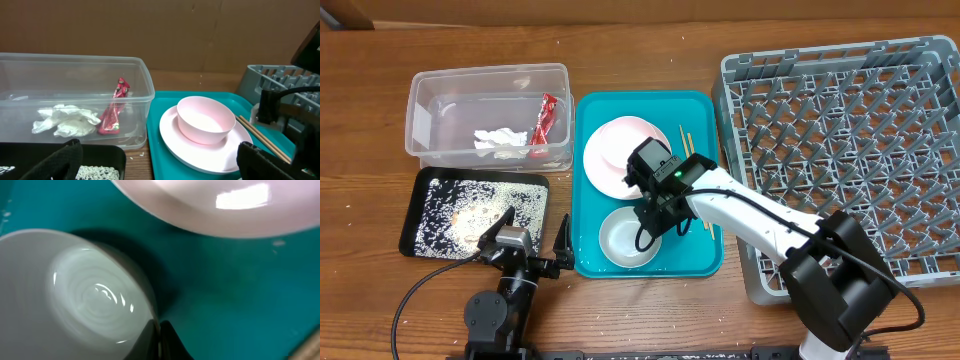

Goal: Sort waste into correct bins and load items into the dishwasher
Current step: 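Carry the bowl into the grey rack and release it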

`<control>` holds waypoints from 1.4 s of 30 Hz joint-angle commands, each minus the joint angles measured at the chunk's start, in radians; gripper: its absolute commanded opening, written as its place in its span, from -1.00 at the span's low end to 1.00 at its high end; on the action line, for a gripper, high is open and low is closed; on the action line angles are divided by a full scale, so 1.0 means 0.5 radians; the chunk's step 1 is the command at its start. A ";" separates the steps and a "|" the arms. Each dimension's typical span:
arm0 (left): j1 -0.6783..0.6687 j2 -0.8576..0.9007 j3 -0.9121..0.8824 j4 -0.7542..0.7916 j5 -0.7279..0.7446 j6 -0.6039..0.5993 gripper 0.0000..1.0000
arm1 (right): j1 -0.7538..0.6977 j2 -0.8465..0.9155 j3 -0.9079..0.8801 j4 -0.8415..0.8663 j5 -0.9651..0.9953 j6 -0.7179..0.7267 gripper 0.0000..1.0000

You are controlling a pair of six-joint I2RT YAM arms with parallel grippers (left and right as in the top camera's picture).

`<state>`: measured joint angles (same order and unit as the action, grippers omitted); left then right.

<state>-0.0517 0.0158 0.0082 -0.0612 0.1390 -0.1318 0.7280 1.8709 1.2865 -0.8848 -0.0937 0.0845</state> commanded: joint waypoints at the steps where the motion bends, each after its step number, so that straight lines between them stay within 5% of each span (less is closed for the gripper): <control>1: 0.005 -0.019 -0.007 -0.004 0.021 -0.021 1.00 | -0.025 -0.154 0.140 -0.098 0.272 0.240 -0.92; 10: 0.005 -0.019 -0.007 -0.003 0.021 -0.021 1.00 | -0.123 -0.616 0.294 -0.426 1.452 0.983 -0.92; 16: 0.005 -0.019 -0.007 -0.004 0.020 -0.021 1.00 | -0.478 -0.681 0.290 -0.600 2.098 1.434 -0.92; 27: 0.005 -0.019 -0.007 -0.004 0.020 -0.021 1.00 | -1.125 -0.528 0.267 -0.515 2.435 1.454 -0.92; 42: 0.005 -0.019 -0.007 -0.004 0.020 -0.021 1.00 | -1.129 0.009 0.267 -0.551 2.626 1.389 -0.92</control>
<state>-0.0517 0.0158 0.0082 -0.0612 0.1390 -0.1322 0.1368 1.8648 1.4193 -1.1469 1.2003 0.7811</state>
